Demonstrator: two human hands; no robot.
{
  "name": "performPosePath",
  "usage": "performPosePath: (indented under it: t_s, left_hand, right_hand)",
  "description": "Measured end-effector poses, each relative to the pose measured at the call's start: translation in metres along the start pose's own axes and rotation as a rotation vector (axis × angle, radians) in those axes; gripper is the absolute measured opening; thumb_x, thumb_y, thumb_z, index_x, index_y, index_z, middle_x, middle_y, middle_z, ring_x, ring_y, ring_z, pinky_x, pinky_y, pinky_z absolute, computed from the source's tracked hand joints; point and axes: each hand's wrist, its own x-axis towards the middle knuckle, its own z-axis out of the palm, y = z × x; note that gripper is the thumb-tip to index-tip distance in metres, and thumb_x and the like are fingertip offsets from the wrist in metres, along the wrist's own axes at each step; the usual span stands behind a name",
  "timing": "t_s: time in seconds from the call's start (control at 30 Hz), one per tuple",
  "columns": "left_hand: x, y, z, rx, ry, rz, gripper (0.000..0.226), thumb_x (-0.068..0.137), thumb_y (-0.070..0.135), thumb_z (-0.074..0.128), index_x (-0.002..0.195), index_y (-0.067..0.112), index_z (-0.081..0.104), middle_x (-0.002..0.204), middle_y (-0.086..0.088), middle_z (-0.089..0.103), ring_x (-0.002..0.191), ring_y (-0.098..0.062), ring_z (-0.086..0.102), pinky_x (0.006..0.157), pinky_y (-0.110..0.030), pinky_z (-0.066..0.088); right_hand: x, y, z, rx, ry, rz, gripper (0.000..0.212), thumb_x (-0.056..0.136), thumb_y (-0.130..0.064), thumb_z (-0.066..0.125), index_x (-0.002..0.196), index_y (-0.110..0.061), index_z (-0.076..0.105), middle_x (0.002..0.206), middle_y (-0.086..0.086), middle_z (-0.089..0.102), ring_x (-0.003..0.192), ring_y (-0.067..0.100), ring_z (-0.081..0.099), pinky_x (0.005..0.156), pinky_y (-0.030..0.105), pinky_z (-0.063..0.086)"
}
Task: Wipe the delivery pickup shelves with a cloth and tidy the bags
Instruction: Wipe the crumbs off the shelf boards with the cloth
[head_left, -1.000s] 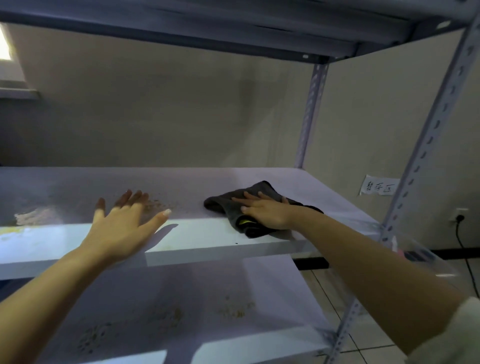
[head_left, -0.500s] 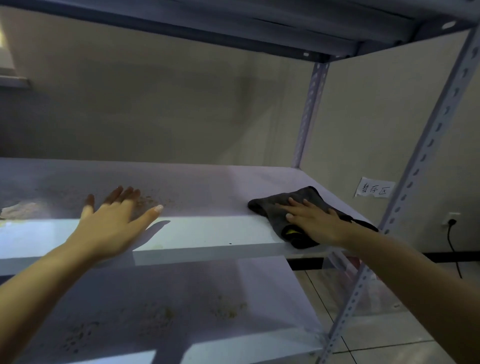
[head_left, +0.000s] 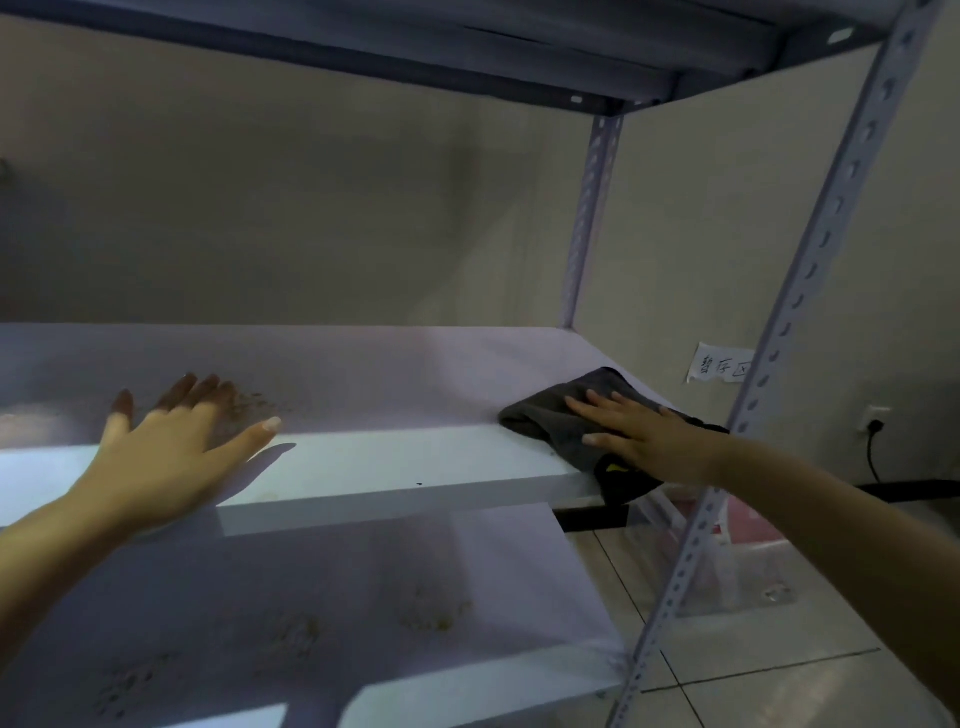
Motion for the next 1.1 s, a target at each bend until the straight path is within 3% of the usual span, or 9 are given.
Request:
performPosePath:
  t_s: [0.1,0.17,0.2,0.27,0.37,0.53,0.7,0.83,1.1]
  left_hand:
    - [0.0,0.0,-0.001,0.004,-0.002,0.001,0.113,0.06,0.093,-0.003,0.144,0.028,0.037,0.157,0.007,0.022,0.146,-0.013,0.011,0.114,-0.049,-0.002]
    - [-0.001,0.001,-0.001,0.006,-0.006,-0.008,0.114,0.06,0.093,-0.002,0.145,0.027,0.034,0.158,0.006,0.02,0.146,-0.013,0.01,0.114,-0.049,-0.003]
    - [-0.001,0.002,-0.001,0.009,-0.009,-0.011,0.115,0.059,0.093,-0.003,0.146,0.026,0.033,0.158,0.006,0.02,0.146,-0.012,0.009,0.114,-0.049,-0.003]
    - [-0.001,0.002,-0.001,0.015,-0.017,-0.016,0.116,0.059,0.093,-0.004,0.147,0.026,0.031,0.158,0.007,0.019,0.146,-0.012,0.008,0.114,-0.049,-0.004]
    - [-0.002,0.005,-0.003,0.014,-0.022,-0.023,0.118,0.058,0.093,-0.004,0.148,0.024,0.028,0.158,0.006,0.018,0.146,-0.012,0.007,0.115,-0.049,-0.004]
    - [-0.005,0.011,-0.007,0.016,-0.024,-0.026,0.121,0.054,0.094,-0.005,0.147,0.025,0.031,0.158,0.005,0.019,0.146,-0.013,0.009,0.115,-0.049,-0.005]
    - [-0.005,0.009,-0.006,0.015,-0.003,-0.045,0.112,0.06,0.091,-0.004,0.148,0.028,0.029,0.158,0.007,0.018,0.147,-0.013,0.008,0.116,-0.05,-0.005]
    - [-0.009,0.01,-0.008,0.008,0.025,-0.02,0.097,0.068,0.083,-0.001,0.147,0.034,0.028,0.157,0.011,0.021,0.146,-0.014,0.011,0.116,-0.05,-0.004]
    - [-0.008,0.008,-0.006,0.007,-0.013,-0.039,0.114,0.06,0.091,-0.007,0.149,0.027,0.024,0.159,0.008,0.015,0.147,-0.012,0.006,0.117,-0.048,-0.003]
  right_hand:
    - [0.008,0.017,0.0,-0.097,-0.006,-0.023,0.115,0.058,-0.093,-0.011,0.151,-0.031,0.017,0.158,-0.01,-0.012,0.148,0.023,-0.008,0.118,0.054,0.005]
    - [0.01,0.018,0.002,-0.232,-0.046,-0.03,0.065,0.096,-0.061,0.01,0.152,-0.029,0.015,0.147,-0.015,-0.032,0.147,0.025,-0.014,0.116,0.059,0.009]
    - [0.012,0.017,0.004,-0.216,-0.036,0.003,0.051,0.103,-0.043,0.021,0.152,-0.031,0.013,0.147,-0.015,-0.033,0.147,0.026,-0.015,0.114,0.062,0.009]
    - [0.017,0.008,0.006,-0.118,-0.036,0.105,0.05,0.104,-0.035,0.024,0.151,-0.038,0.007,0.156,-0.013,-0.023,0.147,0.026,-0.014,0.112,0.065,0.005]
    - [0.023,-0.023,0.006,-0.041,-0.034,0.114,0.053,0.097,-0.054,0.014,0.148,-0.048,0.002,0.16,-0.012,-0.012,0.147,0.026,-0.013,0.109,0.068,0.0]
    - [0.052,-0.111,0.007,0.056,-0.02,-0.007,0.059,0.088,-0.073,0.019,0.143,-0.059,0.002,0.16,-0.012,-0.009,0.147,0.027,-0.011,0.108,0.067,-0.009]
    - [0.084,-0.183,0.009,0.066,-0.041,-0.236,0.06,0.088,-0.074,0.021,0.143,-0.058,0.003,0.161,-0.01,-0.009,0.147,0.03,-0.012,0.105,0.067,-0.013]
    - [0.092,-0.17,0.007,0.049,-0.033,-0.268,0.059,0.089,-0.074,0.02,0.143,-0.058,0.004,0.16,-0.015,-0.008,0.147,0.022,-0.011,0.107,0.066,-0.012]
    - [0.068,-0.101,0.004,0.042,-0.017,-0.07,0.057,0.086,-0.076,0.018,0.139,-0.064,0.0,0.159,-0.016,-0.01,0.147,0.02,-0.01,0.112,0.062,-0.006]
